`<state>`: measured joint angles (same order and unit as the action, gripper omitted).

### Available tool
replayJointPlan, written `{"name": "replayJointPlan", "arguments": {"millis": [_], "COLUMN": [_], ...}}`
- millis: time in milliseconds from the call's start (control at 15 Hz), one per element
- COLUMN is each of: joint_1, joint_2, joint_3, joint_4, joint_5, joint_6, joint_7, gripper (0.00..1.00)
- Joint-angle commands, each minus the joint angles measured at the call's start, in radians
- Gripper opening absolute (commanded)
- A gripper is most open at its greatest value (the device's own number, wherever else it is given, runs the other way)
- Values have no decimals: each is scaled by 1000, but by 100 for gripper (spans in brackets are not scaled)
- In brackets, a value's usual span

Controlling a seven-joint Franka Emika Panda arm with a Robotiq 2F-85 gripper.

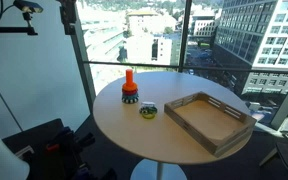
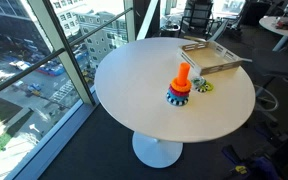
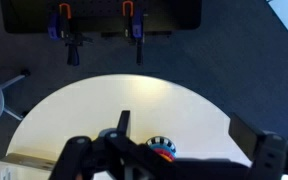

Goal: Remove the orange orange ring from the ring stacking stand and place it on the table

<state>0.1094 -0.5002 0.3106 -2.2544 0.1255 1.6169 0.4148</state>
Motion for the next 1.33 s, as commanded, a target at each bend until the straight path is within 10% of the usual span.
{"name": "replayJointPlan", "arguments": {"millis": [0,1267], "joint_1": [12,-13], "joint_2": [3,104], "joint_3": [-10,-81], "joint_4": [2,14], "joint_5": [-5,-60], "joint_6": [-1,166], "joint_7": [5,-59], "gripper": [100,100]}}
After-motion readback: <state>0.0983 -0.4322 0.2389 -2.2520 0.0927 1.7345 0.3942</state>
